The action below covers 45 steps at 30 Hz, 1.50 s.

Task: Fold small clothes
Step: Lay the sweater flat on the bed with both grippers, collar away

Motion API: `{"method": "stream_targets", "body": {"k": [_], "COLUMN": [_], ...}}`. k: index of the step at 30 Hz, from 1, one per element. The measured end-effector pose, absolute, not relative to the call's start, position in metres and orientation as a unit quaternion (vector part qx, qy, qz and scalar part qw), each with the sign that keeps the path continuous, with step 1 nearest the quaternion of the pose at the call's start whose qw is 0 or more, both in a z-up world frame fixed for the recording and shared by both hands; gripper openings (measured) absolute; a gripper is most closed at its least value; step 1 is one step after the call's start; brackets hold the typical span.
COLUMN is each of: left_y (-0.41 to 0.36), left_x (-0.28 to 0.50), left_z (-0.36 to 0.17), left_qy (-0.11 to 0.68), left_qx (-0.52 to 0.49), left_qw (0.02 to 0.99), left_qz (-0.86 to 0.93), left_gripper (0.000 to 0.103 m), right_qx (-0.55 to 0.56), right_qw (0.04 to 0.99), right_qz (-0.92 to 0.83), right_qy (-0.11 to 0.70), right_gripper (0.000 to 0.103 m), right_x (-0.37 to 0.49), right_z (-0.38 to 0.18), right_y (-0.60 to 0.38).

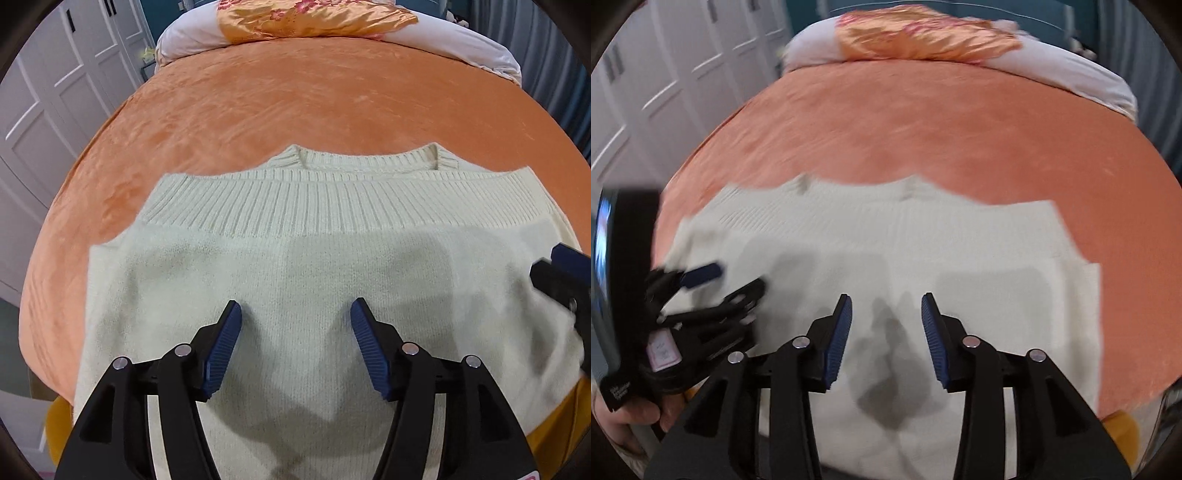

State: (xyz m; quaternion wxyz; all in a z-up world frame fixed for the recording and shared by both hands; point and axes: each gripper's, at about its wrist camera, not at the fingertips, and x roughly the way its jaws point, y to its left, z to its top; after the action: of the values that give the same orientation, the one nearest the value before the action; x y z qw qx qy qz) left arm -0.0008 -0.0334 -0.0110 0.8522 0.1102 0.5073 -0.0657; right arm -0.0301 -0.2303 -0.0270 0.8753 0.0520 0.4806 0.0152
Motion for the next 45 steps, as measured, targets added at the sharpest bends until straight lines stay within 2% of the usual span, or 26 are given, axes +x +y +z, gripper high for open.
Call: {"method": "stream_targets", "body": {"k": [3, 10, 18, 22, 25, 28, 31, 32, 38, 45], "left_y": [-0.036, -0.037, -0.039, -0.039, -0.037, -0.034, -0.032, -0.031, -0.009, 0.038], "left_x": [-0.003, -0.004, -0.005, -0.004, -0.002, 0.001, 0.006, 0.009, 0.04, 0.09], "left_z": [-0.011, -0.01, -0.01, -0.009, -0.007, -0.003, 0.003, 0.005, 0.021, 0.012], "left_qy": [0.507, 0.508, 0.508, 0.51, 0.516, 0.52, 0.516, 0.514, 0.502, 0.518], "left_qx": [0.115, 0.116, 0.117, 0.119, 0.112, 0.096, 0.092, 0.091, 0.069, 0.039], "left_qw": [0.852, 0.852, 0.852, 0.85, 0.848, 0.847, 0.85, 0.852, 0.862, 0.853], "left_qz": [-0.062, -0.059, -0.054, -0.049, -0.05, -0.054, -0.053, -0.052, -0.019, 0.036], "left_gripper": [0.061, 0.062, 0.062, 0.062, 0.062, 0.067, 0.068, 0.07, 0.079, 0.082], "right_qx": [0.033, 0.117, 0.148, 0.148, 0.135, 0.137, 0.143, 0.144, 0.158, 0.172], "right_qw": [0.859, 0.878, 0.864, 0.86, 0.858, 0.856, 0.855, 0.856, 0.849, 0.848], "right_qz": [-0.003, -0.035, -0.117, -0.123, -0.12, -0.105, -0.091, -0.089, -0.08, -0.073], "right_qy": [0.511, 0.463, 0.467, 0.473, 0.481, 0.487, 0.489, 0.489, 0.498, 0.497], "right_gripper": [0.046, 0.049, 0.05, 0.059, 0.059, 0.059, 0.061, 0.064, 0.065, 0.067], "right_x": [-0.02, -0.03, -0.026, -0.017, -0.009, -0.002, 0.011, 0.013, 0.033, 0.044], "right_z": [-0.062, -0.023, -0.037, -0.042, -0.044, -0.048, -0.054, -0.055, -0.064, -0.067], "right_y": [-0.24, -0.285, -0.345, -0.364, -0.367, -0.366, -0.367, -0.368, -0.369, -0.369]}}
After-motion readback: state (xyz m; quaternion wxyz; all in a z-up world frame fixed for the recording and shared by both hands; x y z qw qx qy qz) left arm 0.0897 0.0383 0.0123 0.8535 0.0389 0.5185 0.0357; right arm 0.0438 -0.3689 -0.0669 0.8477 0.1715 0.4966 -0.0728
